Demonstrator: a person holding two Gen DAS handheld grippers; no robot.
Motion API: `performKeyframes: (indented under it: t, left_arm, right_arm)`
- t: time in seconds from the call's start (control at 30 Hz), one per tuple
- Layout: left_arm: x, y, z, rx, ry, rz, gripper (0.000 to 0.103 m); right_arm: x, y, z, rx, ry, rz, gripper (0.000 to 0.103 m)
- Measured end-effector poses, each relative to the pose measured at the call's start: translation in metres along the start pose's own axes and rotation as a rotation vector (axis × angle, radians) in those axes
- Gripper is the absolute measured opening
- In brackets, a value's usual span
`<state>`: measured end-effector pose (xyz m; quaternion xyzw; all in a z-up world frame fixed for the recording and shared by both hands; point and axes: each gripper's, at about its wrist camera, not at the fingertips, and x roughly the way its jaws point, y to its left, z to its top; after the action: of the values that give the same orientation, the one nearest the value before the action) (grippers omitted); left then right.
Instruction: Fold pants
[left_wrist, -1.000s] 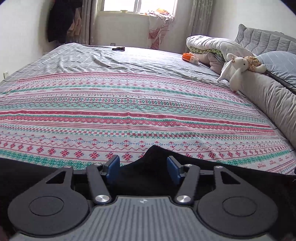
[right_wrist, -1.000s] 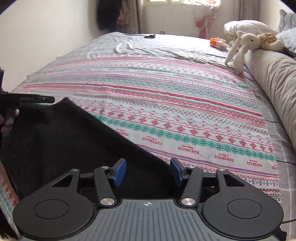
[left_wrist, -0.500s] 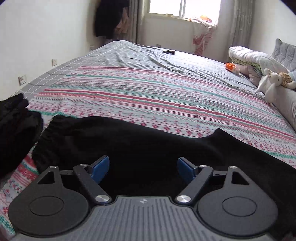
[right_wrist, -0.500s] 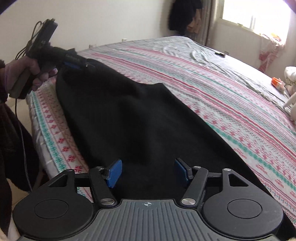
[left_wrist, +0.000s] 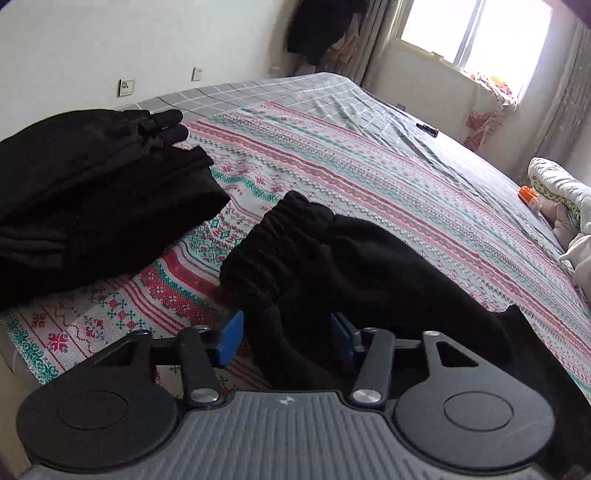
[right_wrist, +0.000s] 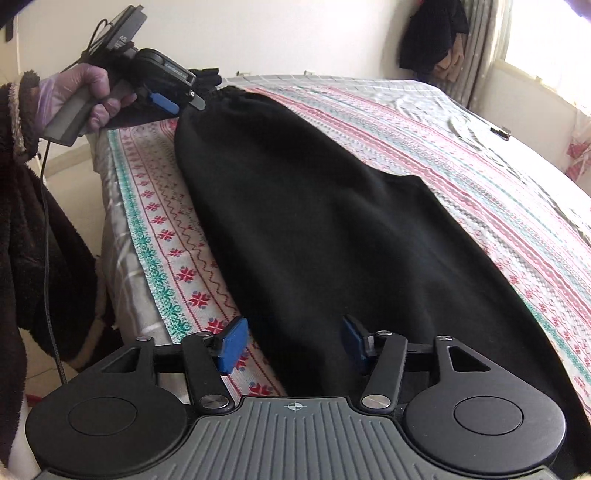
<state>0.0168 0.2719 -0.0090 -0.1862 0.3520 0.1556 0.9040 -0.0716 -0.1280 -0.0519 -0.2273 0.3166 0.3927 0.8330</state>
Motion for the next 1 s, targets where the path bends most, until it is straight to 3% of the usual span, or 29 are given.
performKeyframes:
  t: [0.07, 0.1, 0.13, 0.3, 0.4, 0.47, 0.53, 0.6, 0.67, 0.73, 0.83, 1.0]
  left_arm:
    - [0.006, 0.0, -0.001, -0.008, 0.004, 0.021, 0.047]
    - [0.007, -0.001, 0.0, -0.009, -0.003, 0.038, 0.032]
    - [0.007, 0.0, 0.001, -0.009, -0.015, 0.053, 0.027]
    - [-0.009, 0.009, 0.003, -0.061, -0.076, 0.029, 0.024]
    - [-0.01, 0.008, 0.006, -0.052, -0.108, 0.057, 0.023]
    - [-0.004, 0.005, 0.007, -0.009, -0.105, 0.121, 0.023]
    - [0.008, 0.001, 0.005, 0.04, -0.077, 0.183, 0.023]
    - [0.018, -0.003, 0.002, 0.077, -0.029, 0.217, 0.025]
    - [0.022, -0.007, -0.002, 0.124, 0.013, 0.245, 0.031]
    - [0.013, -0.013, -0.004, 0.158, -0.005, 0.269, 0.048]
    - [-0.007, -0.02, -0.005, 0.178, -0.052, 0.239, 0.064]
    - [-0.024, -0.048, -0.009, 0.229, -0.066, 0.059, 0.067]
  right_arm:
    - [0.003, 0.002, 0.001, -0.005, 0.01, 0.012, 0.042]
    - [0.005, 0.003, 0.002, -0.004, 0.014, 0.017, 0.035]
    - [0.006, 0.003, 0.002, -0.001, 0.019, 0.023, 0.032]
    - [0.006, 0.002, 0.006, 0.033, 0.016, 0.077, 0.0]
    - [0.0, 0.0, 0.011, 0.081, -0.011, 0.172, 0.0]
    - [-0.003, 0.005, 0.013, 0.07, -0.032, 0.188, 0.0]
    - [-0.003, 0.01, 0.013, 0.064, -0.023, 0.2, 0.0]
    - [-0.005, 0.009, 0.013, 0.078, -0.022, 0.199, 0.008]
    - [-0.01, 0.004, 0.013, 0.097, -0.032, 0.18, 0.009]
    - [-0.016, -0.008, 0.011, 0.141, -0.051, 0.148, 0.012]
    - [-0.021, -0.029, 0.007, 0.227, -0.067, 0.088, 0.021]
    - [-0.015, -0.053, -0.006, 0.311, -0.04, -0.024, 0.028]
